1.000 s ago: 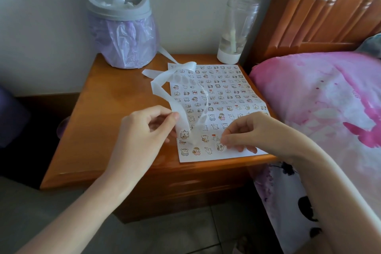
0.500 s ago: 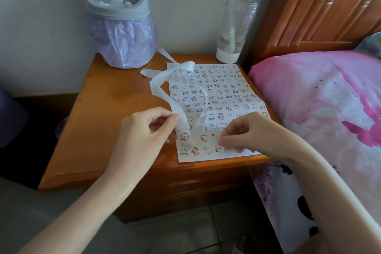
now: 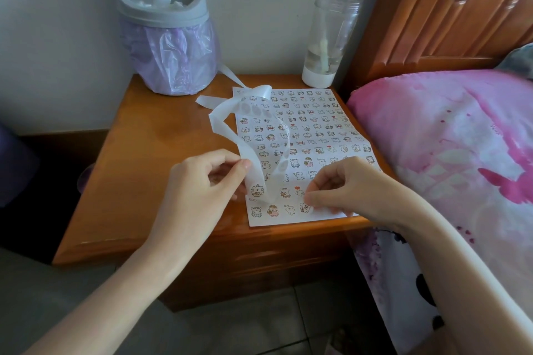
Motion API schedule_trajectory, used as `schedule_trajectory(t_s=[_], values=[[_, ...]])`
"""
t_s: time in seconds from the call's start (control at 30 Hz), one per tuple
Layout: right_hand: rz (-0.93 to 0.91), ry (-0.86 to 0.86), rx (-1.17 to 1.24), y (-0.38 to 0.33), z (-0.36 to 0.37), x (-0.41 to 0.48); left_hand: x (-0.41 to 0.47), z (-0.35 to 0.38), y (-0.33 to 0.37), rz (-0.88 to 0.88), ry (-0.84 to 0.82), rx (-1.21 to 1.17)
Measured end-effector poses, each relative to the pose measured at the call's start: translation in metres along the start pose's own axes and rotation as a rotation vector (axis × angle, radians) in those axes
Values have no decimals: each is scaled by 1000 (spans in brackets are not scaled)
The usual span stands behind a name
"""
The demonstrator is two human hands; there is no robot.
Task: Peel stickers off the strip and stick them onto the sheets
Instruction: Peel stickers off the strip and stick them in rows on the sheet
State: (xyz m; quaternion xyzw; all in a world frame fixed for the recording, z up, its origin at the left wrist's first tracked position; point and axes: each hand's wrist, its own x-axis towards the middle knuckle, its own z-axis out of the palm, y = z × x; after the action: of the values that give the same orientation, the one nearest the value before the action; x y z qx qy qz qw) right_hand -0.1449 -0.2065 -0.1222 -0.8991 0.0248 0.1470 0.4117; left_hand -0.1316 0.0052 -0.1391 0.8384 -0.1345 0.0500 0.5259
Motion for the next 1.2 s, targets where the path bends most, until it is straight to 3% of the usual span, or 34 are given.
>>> schedule_trajectory(t_s=[0.63, 0.93, 1.2], values=[[-56, 88, -124, 4, 10, 3, -1, 2, -3, -24, -42, 13], [-61, -35, -47, 7, 1, 3, 0, 4, -8, -53, -79, 18], [-80, 12, -94, 9, 1, 1, 1, 2, -10, -24, -114, 172]])
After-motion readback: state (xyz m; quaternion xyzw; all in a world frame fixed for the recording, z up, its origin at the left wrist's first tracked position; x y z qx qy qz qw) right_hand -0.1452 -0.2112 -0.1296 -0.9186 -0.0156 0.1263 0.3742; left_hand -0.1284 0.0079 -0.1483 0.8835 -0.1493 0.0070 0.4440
